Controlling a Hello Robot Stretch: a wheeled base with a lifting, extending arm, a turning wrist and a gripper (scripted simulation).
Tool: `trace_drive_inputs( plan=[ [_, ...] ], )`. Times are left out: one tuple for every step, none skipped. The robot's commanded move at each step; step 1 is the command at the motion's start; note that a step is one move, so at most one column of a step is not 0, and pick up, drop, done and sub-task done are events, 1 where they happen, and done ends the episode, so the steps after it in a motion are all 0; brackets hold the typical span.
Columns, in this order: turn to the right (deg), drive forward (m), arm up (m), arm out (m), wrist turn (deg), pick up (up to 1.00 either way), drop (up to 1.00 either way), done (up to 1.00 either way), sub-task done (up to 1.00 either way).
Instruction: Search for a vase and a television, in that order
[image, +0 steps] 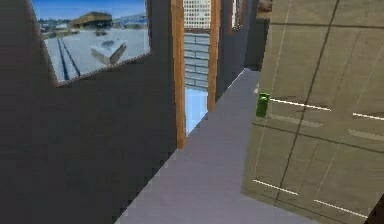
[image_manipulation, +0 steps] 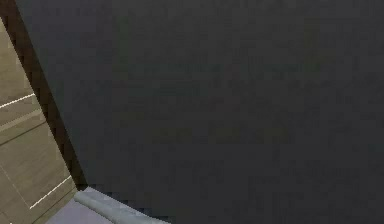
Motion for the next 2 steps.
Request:
trace_drive_inputs(
  plan=[
    [0.0,1.00,0.00,0.00,0.0,0.00,0.00,0.00,0.00],
    [-3.0,0.00,0.00,0.00,0.0,0.00,0.00,0.00,0.00]
  ],
)
